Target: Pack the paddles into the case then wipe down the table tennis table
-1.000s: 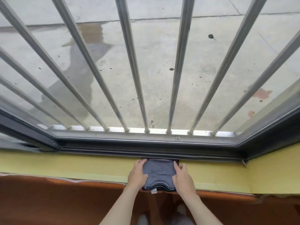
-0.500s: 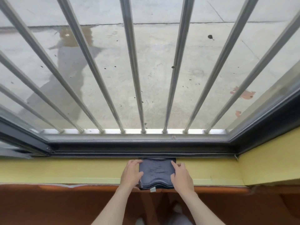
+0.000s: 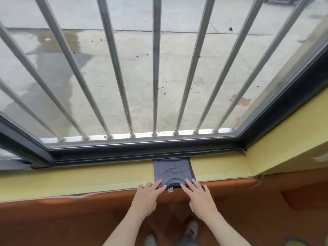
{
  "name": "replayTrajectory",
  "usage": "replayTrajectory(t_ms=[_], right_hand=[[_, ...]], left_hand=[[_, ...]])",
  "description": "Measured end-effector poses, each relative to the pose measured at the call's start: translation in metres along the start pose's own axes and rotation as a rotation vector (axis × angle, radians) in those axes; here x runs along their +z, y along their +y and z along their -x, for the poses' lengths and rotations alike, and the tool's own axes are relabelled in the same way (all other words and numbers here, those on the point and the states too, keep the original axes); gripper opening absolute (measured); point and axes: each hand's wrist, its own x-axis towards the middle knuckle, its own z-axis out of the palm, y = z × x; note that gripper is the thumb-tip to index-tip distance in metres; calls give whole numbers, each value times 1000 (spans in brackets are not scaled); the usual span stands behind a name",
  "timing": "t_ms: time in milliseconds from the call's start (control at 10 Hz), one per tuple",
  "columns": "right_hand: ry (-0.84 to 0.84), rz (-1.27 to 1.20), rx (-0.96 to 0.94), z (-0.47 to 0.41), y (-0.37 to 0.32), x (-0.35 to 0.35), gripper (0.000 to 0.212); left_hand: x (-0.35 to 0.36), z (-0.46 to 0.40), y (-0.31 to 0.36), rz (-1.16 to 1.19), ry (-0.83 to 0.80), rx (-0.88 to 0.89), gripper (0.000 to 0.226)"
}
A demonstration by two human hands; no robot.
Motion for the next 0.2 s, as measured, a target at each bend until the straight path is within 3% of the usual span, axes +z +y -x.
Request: replayTrajectory(t_ms=[200], right_hand=[[-60,-38,45,12,-28,-38,66]], left_hand=[[-15,13,8,2,-45,-65,67]])
